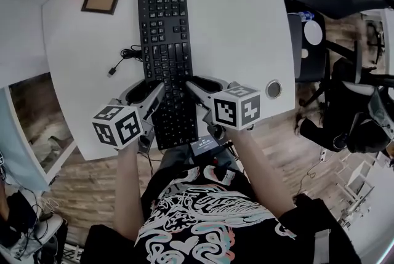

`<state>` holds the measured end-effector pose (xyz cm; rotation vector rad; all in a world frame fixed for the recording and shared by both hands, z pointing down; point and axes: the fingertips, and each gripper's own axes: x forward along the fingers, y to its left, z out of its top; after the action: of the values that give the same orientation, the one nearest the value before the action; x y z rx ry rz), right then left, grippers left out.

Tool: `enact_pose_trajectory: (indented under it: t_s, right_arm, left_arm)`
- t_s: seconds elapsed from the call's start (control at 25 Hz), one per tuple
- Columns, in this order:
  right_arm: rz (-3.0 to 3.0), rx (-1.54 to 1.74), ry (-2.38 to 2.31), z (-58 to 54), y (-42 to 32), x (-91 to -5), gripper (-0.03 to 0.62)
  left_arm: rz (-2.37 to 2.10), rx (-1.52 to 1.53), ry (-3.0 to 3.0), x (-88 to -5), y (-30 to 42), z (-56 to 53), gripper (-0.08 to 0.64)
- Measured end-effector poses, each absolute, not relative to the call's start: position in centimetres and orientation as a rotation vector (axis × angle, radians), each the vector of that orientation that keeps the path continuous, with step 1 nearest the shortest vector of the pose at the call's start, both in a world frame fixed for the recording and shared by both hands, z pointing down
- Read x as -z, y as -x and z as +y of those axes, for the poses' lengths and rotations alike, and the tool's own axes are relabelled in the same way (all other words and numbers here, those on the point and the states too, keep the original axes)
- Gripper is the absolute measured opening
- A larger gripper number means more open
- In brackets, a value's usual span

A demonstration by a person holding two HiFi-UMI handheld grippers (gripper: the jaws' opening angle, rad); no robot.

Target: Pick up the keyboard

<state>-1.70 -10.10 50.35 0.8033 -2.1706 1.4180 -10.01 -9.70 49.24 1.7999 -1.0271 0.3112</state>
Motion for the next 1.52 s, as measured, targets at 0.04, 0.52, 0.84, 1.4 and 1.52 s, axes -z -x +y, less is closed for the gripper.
enact_pose_trajectory:
  t_s: [0.04, 0.52, 0.84, 1.4, 1.52]
  right_arm:
    - [-2.169, -1.422, -0.802, -10.0, 1.8, -50.3, 0.115]
    - [-2.161, -1.527, -0.771, -10.3, 1.9, -50.4, 0.115]
    - [-2.182, -1.621, -0.752, -10.4, 1.5, -50.4, 0.115]
    - [-2.311, -1.968, -0.683, -10.6, 1.8, -50.1, 0.128]
    - [-2.374, -1.948, -0.675, -10.6, 1.4, -49.8, 0.132]
  left_arm:
    - [-0.999, -0.304, -1.773, -49.3, 10.1, -9.6, 0.193]
    - [-0.611, 0.160, -1.569, -47.9, 8.9, -9.9, 0.094]
    - [-0.572, 0.241, -1.566, -47.4, 8.6, -10.0, 0.094]
    - [-0.484, 0.313, -1.615, -47.4, 9.0, -10.0, 0.095]
    - [-0.467, 0.368, -1.605, -47.3, 8.7, -9.9, 0.095]
